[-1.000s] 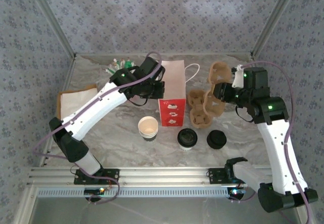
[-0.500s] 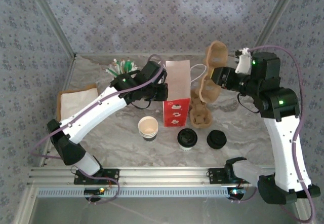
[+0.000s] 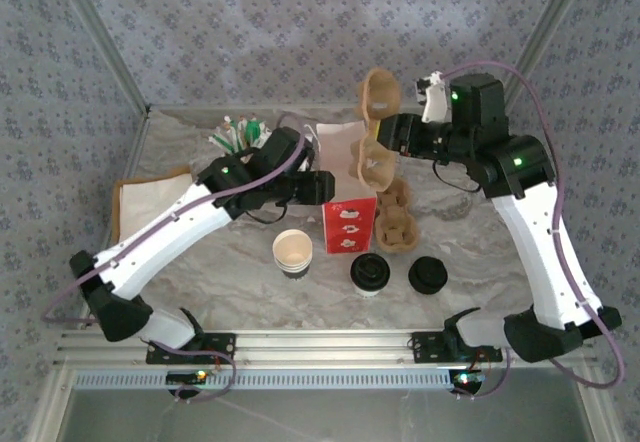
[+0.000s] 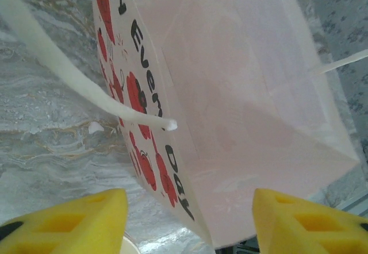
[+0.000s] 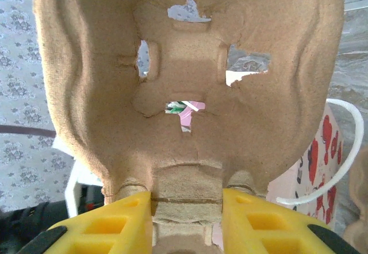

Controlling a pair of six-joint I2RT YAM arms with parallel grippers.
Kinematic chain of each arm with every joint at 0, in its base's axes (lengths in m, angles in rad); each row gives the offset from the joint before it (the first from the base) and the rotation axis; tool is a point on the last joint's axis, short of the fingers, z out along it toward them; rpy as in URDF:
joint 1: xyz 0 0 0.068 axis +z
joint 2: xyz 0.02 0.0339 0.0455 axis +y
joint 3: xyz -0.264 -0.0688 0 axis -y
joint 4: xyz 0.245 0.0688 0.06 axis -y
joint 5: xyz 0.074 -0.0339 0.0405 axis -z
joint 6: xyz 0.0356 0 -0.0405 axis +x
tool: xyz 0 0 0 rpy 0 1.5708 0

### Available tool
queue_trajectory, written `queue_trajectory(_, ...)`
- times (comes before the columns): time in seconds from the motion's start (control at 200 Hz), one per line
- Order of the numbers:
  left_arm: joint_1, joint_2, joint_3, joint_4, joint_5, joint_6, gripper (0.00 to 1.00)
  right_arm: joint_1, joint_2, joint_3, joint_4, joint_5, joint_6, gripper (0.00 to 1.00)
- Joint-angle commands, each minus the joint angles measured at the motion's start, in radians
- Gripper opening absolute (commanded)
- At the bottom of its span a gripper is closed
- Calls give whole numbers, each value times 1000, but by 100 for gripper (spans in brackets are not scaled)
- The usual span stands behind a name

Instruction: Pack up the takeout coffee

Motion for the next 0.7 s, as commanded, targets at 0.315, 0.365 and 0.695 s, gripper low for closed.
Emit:
queue_trajectory(0.315,150,-198,-66,48,76,46,66,55,184,183,-144,-4,-14,35)
queue_trajectory(0.365,162,-186,-47,43,85,63,67,53,208,207,-177,-3,-23,35)
queue_trajectory(0.695,292,-165,-20,92,199,84,66,57,369,360,-341,-46,-51,35)
